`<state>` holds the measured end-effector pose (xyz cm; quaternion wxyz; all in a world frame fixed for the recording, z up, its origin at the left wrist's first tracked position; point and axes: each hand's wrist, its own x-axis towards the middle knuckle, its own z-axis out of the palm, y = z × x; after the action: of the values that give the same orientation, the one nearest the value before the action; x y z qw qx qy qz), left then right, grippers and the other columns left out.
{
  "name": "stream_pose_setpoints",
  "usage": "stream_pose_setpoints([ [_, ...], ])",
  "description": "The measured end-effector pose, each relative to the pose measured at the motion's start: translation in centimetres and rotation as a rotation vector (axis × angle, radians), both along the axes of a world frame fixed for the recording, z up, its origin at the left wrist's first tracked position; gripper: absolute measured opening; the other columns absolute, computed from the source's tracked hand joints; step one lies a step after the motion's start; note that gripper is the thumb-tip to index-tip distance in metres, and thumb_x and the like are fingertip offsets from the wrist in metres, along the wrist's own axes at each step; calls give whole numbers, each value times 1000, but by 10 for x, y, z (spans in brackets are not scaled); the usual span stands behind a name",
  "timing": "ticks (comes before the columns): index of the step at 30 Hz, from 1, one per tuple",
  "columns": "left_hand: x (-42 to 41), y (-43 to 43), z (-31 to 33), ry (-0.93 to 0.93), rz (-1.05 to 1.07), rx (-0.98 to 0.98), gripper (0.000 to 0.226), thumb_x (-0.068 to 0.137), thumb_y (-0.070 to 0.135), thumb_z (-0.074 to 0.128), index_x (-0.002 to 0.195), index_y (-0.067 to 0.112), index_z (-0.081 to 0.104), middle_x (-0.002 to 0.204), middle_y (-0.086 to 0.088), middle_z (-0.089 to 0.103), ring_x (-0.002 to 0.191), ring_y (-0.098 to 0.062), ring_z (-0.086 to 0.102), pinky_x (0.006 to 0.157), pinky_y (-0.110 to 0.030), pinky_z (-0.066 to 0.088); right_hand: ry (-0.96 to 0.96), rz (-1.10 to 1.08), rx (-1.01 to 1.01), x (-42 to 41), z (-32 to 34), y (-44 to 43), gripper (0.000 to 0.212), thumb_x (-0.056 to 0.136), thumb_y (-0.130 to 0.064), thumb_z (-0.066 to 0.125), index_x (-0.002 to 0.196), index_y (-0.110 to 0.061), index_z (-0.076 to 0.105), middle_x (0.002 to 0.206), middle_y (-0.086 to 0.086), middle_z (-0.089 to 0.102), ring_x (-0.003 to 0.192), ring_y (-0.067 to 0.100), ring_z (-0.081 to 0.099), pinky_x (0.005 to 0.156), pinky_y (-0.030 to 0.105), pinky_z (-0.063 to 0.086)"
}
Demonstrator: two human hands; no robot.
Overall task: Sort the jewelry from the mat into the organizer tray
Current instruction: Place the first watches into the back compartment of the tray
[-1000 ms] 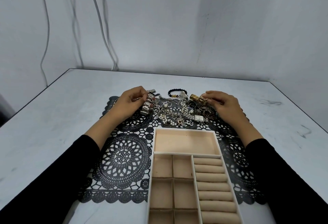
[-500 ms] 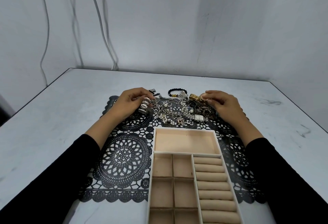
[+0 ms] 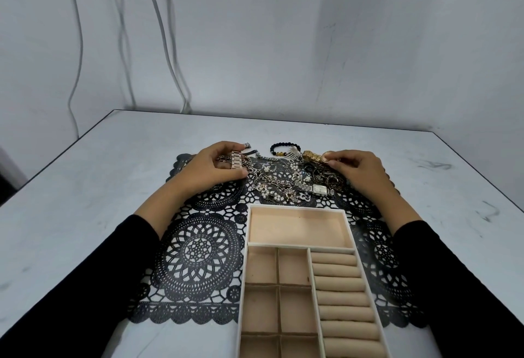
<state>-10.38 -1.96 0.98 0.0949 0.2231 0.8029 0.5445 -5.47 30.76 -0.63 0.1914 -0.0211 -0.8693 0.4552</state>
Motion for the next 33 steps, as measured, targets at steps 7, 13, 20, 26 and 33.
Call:
stream_pose_setpoints([
  [7,-4,-1,0,85,-9,26,30,86,31,71,115,37,66,113,-2,69,96,-15,71,101,-37,50,34,-8,-132,-2,2,-3,9,82,-15,74,91,-18,76,99,-8,74,94,9,68,88,17,51],
  [13,-9,-3,-5,124,1,72,14,89,30,68,102,29,63,106,-14,71,105,-28,67,97,-46,50,33,3,-241,-2,4,-6,13,85,-3,68,91,-14,73,100,-7,74,90,16,68,81,28,54],
  [20,-13,-1,-8,120,74,100,26,91,14,66,75,34,68,100,2,74,97,-9,67,93,-31,49,62,14,-278,1,7,-11,15,87,-3,65,97,-10,73,103,-2,73,90,3,67,75,14,51],
  [26,-15,1,-7,55,127,142,18,91,23,67,90,39,76,106,17,72,104,-5,65,98,-34,49,130,2,-347,4,10,-18,13,85,-8,70,98,-6,73,102,1,73,98,7,68,86,16,52],
  [33,-13,-3,-4,12,119,180,14,89,34,68,101,38,74,117,4,70,113,-24,65,99,-51,50,192,2,-456,7,18,-22,13,86,-8,69,98,-3,71,104,3,73,98,11,68,81,17,50],
])
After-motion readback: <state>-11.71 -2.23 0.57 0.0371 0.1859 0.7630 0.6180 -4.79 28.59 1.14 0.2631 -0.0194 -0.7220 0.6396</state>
